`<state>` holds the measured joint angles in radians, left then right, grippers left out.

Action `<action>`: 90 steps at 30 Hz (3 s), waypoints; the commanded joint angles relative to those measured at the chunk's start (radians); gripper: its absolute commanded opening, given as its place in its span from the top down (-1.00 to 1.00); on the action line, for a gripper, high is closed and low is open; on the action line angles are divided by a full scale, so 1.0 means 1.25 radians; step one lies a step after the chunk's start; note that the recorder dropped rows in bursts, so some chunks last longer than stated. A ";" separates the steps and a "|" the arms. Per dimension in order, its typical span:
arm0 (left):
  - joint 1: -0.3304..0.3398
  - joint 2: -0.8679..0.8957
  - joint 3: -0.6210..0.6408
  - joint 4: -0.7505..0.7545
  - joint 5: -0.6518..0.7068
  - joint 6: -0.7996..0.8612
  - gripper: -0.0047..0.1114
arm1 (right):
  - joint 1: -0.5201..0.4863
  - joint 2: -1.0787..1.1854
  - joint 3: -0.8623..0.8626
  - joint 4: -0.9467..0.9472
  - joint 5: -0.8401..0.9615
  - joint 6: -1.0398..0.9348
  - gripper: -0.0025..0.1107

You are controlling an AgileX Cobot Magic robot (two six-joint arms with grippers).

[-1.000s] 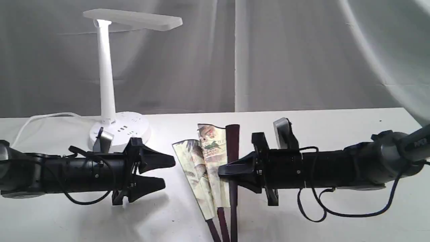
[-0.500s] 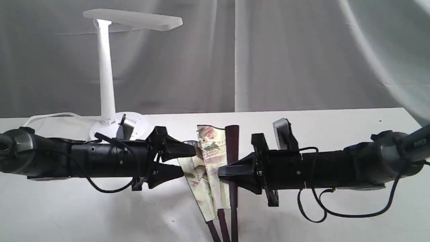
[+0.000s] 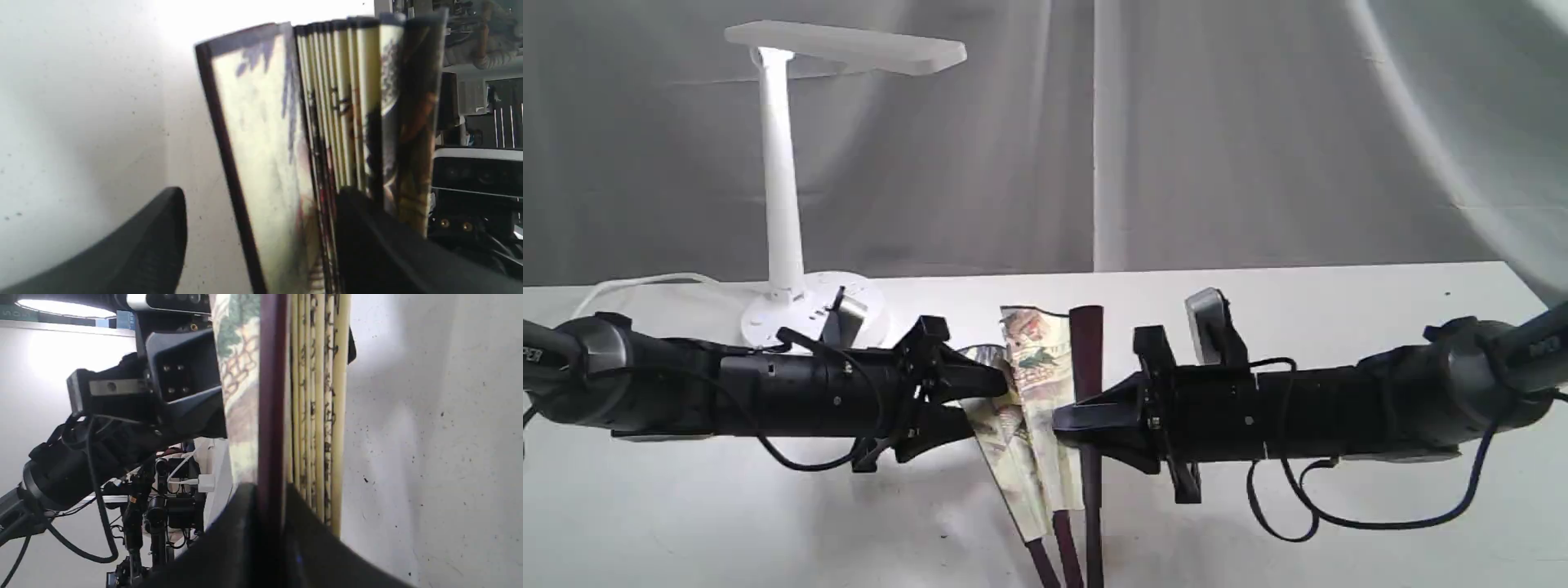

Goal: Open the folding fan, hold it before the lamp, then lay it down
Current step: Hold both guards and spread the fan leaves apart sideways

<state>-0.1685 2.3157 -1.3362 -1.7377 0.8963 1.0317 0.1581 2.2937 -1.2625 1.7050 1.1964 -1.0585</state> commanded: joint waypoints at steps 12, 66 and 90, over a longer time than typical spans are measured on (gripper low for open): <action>-0.013 -0.004 -0.015 -0.005 -0.006 -0.006 0.27 | -0.006 -0.002 0.003 0.001 0.020 -0.009 0.96; -0.013 0.049 -0.015 0.012 0.153 -0.028 0.92 | -0.008 -0.002 0.003 0.032 0.020 -0.005 0.39; -0.013 0.049 -0.015 0.100 0.259 -0.074 0.92 | -0.008 -0.002 0.003 0.032 0.020 -0.010 0.71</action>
<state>-0.1754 2.3776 -1.3554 -1.6353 1.1974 0.9478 0.1507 2.3018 -1.2544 1.7138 1.2011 -1.0585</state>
